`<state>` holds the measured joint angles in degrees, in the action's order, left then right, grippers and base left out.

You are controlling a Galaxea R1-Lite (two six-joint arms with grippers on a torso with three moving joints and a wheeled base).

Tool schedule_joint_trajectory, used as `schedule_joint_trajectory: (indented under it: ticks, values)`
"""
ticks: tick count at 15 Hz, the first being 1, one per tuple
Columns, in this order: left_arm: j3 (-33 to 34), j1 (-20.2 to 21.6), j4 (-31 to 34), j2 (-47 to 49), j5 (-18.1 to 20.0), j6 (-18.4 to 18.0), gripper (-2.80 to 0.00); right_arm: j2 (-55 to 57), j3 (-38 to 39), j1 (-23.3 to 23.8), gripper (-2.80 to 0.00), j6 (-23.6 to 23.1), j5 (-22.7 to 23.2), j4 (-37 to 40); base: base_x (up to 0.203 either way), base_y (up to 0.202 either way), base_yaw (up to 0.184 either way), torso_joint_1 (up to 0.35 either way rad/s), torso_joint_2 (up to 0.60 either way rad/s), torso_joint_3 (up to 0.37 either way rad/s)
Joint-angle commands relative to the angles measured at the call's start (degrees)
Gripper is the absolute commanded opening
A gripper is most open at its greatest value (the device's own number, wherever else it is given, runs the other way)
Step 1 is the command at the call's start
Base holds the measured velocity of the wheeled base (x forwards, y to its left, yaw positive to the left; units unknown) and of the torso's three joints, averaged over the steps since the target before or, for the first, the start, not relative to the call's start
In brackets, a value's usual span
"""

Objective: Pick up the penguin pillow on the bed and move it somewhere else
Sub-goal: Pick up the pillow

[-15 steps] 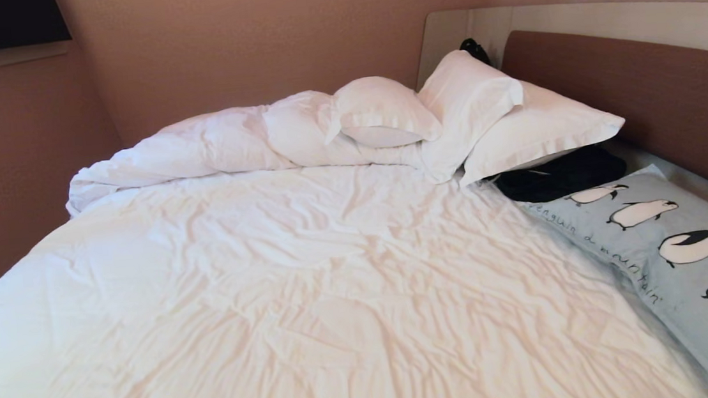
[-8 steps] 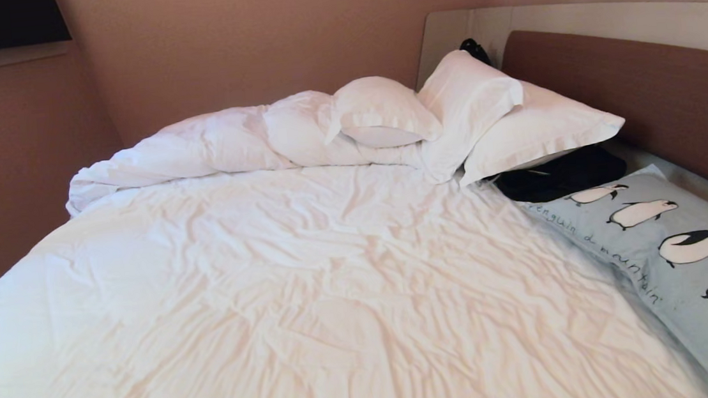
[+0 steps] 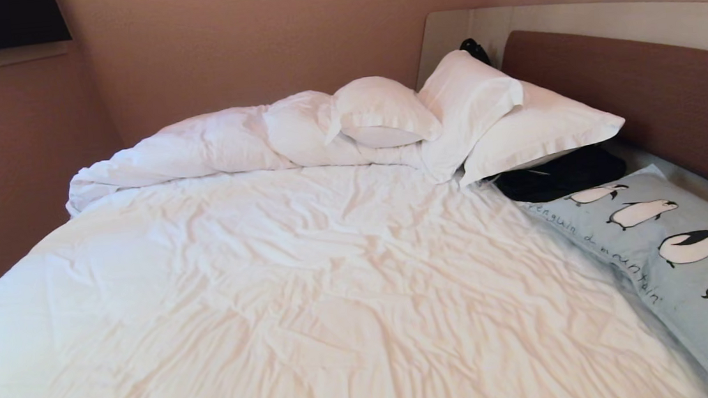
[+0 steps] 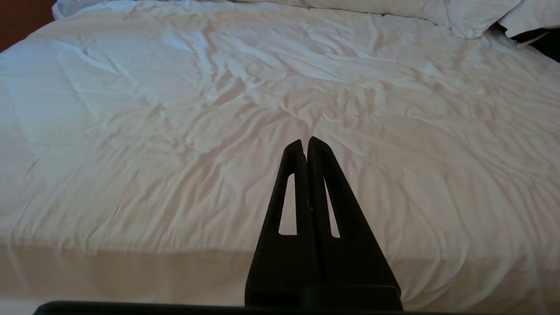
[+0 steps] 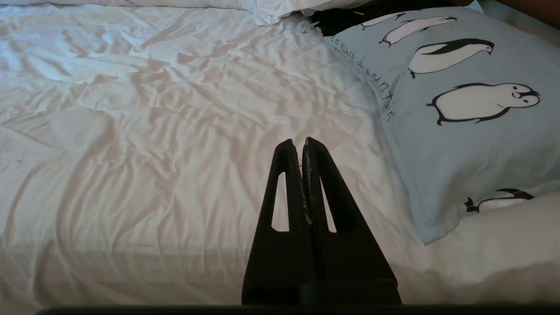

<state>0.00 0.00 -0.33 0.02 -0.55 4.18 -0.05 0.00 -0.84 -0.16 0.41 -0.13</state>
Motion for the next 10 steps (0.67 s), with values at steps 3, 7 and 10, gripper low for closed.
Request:
schedule_joint_trajectory:
  ticks: [3, 7, 10]
  values:
    - [0.18, 0.0, -0.02, -0.02, -0.07, 0.04, -2.8, 0.05, 0.0, -0.04, -2.8, -0.02, 0.02, -0.01, 0.0, 0.0, 0.0, 0.0, 0.0, 0.0]
    - [0.18, 0.0, -0.02, -0.02, -0.05, 0.04, -2.8, 0.07, 0.0, -0.04, -2.8, -0.02, 0.02, -0.04, 0.0, 0.0, 0.0, 0.0, 0.0, 0.0]
    - [0.13, 0.0, -0.02, -0.02, -0.07, 0.04, -2.8, 0.05, 0.0, -0.04, -2.8, -0.02, 0.02, -0.04, 0.0, 0.0, 0.0, 0.0, 0.0, 0.0]
